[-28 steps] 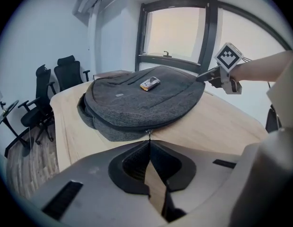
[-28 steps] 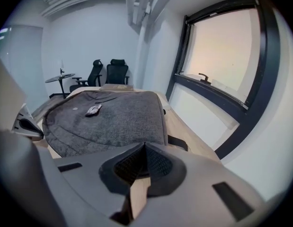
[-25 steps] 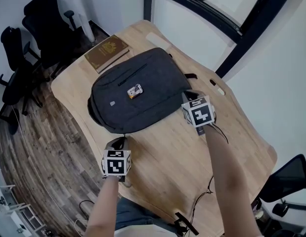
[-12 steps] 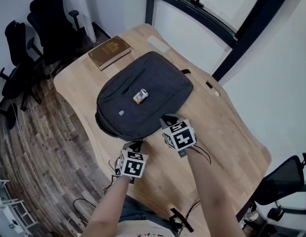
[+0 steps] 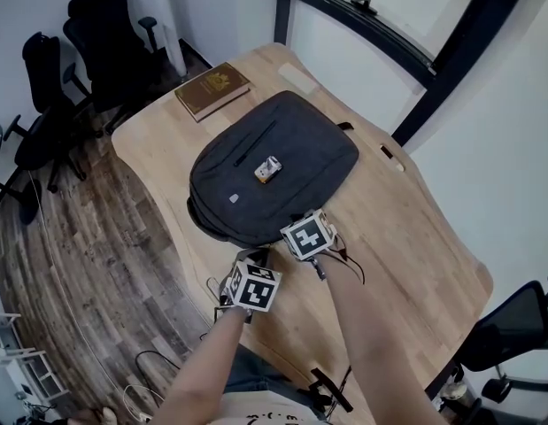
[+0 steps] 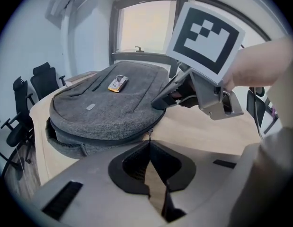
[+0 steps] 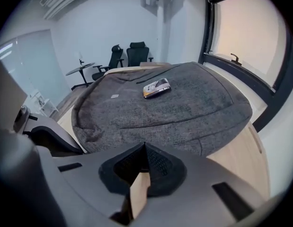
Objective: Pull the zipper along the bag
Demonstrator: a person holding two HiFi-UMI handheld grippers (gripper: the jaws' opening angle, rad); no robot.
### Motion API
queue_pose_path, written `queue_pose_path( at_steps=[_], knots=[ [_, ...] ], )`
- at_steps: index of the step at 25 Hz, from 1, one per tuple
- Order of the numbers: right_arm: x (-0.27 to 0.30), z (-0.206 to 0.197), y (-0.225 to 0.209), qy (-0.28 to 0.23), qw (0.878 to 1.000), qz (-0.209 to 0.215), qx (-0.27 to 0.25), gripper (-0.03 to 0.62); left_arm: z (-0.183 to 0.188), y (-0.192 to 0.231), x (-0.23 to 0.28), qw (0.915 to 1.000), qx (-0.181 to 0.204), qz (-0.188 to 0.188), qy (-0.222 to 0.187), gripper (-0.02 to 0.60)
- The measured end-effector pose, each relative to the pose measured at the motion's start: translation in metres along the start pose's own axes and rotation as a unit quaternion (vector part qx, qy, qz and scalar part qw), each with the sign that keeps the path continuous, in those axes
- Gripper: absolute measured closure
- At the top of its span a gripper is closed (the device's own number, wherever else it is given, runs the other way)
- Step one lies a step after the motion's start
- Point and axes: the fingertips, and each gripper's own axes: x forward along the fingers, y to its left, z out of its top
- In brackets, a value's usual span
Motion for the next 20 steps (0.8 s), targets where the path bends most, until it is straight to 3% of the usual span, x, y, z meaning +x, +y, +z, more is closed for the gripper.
queue_pose_path(
  at_steps=[4, 9, 15, 20],
  knots=[
    [-0.002, 0.0, -0.002, -0.008, 1.0, 0.006, 0.013, 0.542, -0.002, 0.006, -0.005, 0.9993, 0.035, 0.011, 0.005, 0.563],
    [0.0, 0.0, 0.0, -0.019, 1.0, 0.0, 0.0, 0.542, -0.008, 0.022, -0.016, 0.9941, 0.094, 0.052, 0.015, 0.563],
    [-0.001, -0.003, 0.0, -0.013, 1.0, 0.003, -0.01, 0.542, -0.02, 0.055, -0.039, 0.9933, 0.073, 0.086, 0.025, 0.563],
    [-0.003, -0.005, 0.0, -0.011, 1.0, 0.007, -0.019, 0.542, -0.023, 0.083, -0.051, 0.9875, 0.105, 0.111, 0.038, 0.563]
  ],
)
